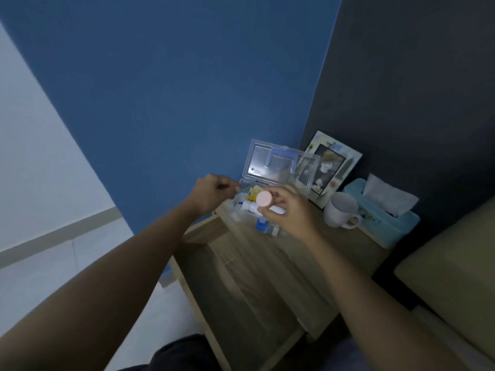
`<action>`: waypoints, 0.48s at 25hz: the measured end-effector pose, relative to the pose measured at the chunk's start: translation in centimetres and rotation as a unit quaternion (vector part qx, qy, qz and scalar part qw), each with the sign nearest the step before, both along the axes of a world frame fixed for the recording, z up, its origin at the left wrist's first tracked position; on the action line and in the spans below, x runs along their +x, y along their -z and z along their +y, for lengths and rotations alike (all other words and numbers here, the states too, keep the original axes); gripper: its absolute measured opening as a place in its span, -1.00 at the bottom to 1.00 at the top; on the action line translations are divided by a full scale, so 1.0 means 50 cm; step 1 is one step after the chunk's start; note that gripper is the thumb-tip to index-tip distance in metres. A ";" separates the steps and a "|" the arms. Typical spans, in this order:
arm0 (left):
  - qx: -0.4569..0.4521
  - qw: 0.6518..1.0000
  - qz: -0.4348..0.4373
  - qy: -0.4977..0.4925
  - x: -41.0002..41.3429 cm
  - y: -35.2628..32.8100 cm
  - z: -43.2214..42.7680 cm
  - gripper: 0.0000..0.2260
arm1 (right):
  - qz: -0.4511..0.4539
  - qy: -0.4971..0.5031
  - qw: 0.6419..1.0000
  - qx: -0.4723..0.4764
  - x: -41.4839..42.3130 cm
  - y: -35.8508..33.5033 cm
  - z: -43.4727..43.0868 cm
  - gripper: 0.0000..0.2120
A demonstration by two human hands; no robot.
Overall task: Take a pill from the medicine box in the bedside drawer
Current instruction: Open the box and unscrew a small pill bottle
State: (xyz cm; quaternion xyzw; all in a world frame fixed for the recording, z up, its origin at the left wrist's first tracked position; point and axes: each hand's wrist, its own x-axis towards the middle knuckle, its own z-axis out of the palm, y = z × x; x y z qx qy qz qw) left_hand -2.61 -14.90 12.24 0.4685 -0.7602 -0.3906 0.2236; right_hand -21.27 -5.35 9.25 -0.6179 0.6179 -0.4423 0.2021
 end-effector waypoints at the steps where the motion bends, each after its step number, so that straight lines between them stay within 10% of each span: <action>1: -0.003 1.000 -0.006 0.023 0.000 -0.024 0.026 -0.81 | -0.003 0.003 1.000 -0.008 0.017 -0.009 0.027 -0.62; 12: 0.074 0.995 0.011 0.071 0.002 -0.057 0.212 -0.75 | 0.045 0.066 0.996 -0.050 0.084 -0.019 0.175 -0.55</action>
